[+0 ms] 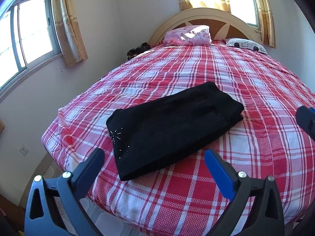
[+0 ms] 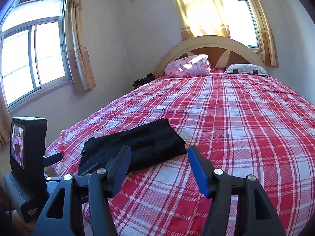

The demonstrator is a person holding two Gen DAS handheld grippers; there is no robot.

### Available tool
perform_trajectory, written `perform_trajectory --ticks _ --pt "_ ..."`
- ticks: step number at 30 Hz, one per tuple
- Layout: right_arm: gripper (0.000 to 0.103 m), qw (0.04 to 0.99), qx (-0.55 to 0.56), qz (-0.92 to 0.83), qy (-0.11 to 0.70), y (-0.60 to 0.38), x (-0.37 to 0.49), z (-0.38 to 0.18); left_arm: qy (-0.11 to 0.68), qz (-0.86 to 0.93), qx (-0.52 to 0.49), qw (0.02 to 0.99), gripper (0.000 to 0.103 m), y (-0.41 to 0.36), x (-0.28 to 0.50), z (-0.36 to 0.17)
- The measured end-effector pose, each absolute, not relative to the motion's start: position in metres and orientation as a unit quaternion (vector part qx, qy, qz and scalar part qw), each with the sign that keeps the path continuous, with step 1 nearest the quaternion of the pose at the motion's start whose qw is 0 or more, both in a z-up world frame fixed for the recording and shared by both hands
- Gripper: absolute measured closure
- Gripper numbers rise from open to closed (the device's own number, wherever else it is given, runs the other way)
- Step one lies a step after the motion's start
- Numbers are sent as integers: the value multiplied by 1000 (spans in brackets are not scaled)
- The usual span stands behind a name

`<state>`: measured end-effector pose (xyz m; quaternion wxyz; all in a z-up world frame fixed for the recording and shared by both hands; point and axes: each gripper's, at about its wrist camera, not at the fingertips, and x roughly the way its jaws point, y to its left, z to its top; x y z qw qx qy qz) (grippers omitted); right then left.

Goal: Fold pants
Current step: 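Withdraw both grippers from the folded pants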

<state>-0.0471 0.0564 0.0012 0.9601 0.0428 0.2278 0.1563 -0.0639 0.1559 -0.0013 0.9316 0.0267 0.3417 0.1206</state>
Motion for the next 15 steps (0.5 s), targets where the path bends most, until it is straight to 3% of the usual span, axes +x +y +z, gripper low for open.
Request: perform_trajectory --ticks 15 --pt "41 959 35 142 241 53 -42 -8 356 123 24 926 0 155 -55 -11"
